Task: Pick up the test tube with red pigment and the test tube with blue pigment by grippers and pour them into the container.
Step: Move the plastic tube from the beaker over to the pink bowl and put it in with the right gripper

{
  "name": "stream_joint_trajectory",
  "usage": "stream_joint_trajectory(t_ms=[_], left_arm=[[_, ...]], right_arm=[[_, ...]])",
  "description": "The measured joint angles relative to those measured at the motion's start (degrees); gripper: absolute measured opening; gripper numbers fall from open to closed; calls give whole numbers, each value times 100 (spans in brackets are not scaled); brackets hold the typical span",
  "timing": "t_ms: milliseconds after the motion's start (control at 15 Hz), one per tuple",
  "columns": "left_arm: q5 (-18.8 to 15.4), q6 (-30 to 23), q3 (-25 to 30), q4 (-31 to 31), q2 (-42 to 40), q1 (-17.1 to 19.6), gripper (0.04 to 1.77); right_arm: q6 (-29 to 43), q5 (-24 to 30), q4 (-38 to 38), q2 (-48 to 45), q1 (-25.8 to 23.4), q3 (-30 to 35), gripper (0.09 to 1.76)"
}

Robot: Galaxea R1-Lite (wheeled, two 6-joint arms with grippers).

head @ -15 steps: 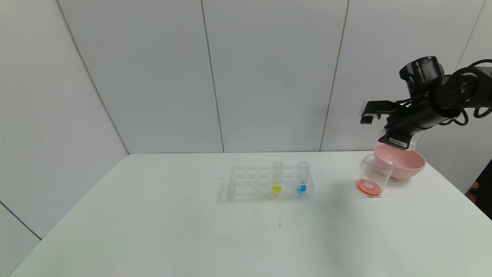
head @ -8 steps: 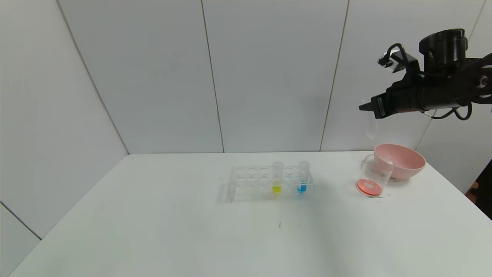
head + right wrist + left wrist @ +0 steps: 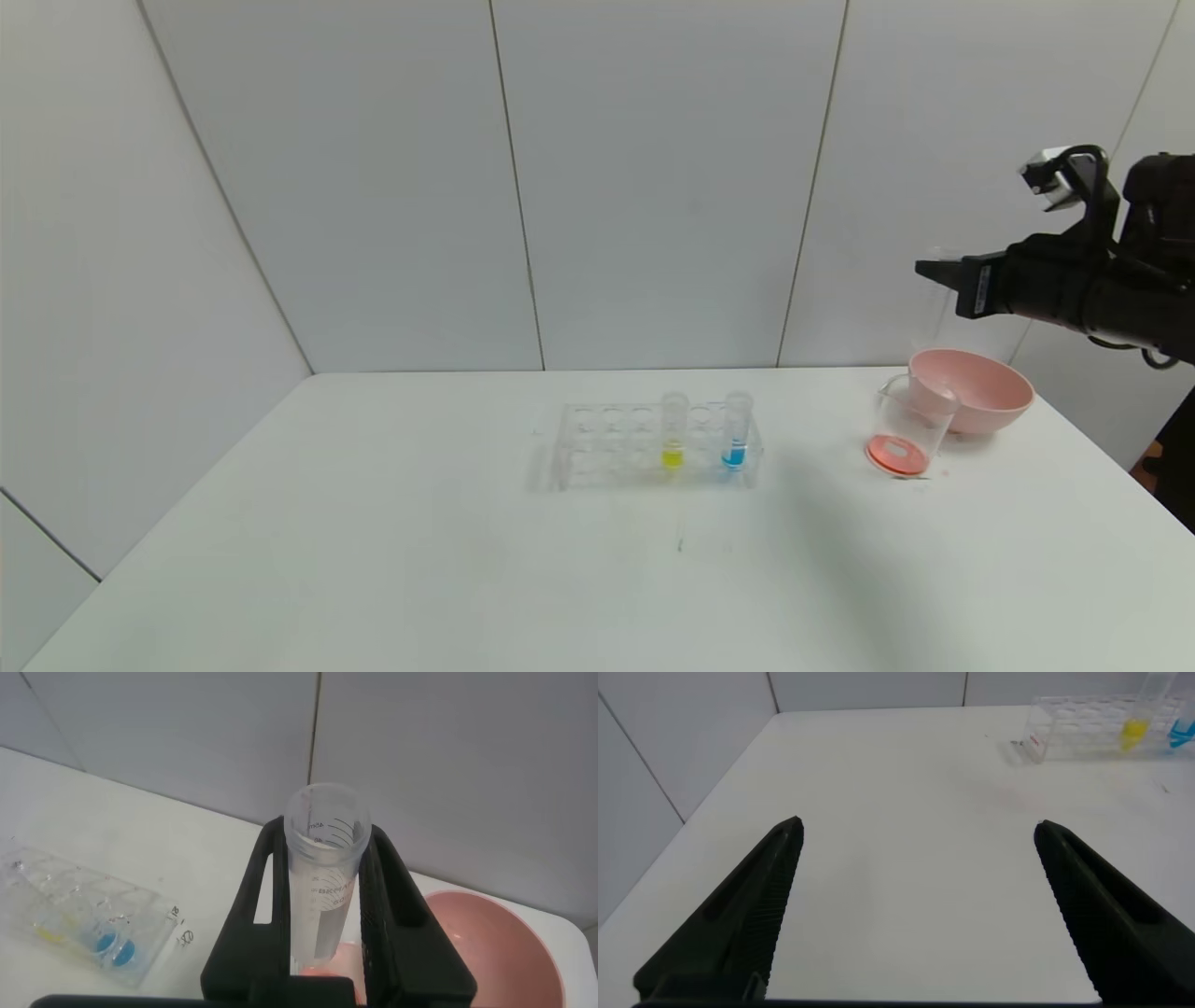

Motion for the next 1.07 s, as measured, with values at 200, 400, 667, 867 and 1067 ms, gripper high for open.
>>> stream_joint_trajectory(t_ms=[200, 400, 667, 867, 1067], left_arm=[[0, 0, 0, 0, 0, 0, 176], [0, 0, 0, 0, 0, 0, 176], [0, 0, 0, 2, 0, 0, 176], [0, 0, 0, 0, 0, 0, 176], [0, 0, 0, 2, 0, 0, 176]], right_arm=[[506, 39, -844, -672, -250, 1145, 49], [639, 46, -958, -1104, -328, 1545, 49], [621, 104, -1018, -1072, -505, 1503, 49], [608, 369, -1571, -529, -866, 1291, 49], [571, 463, -2061, 356, -1254, 814, 49]])
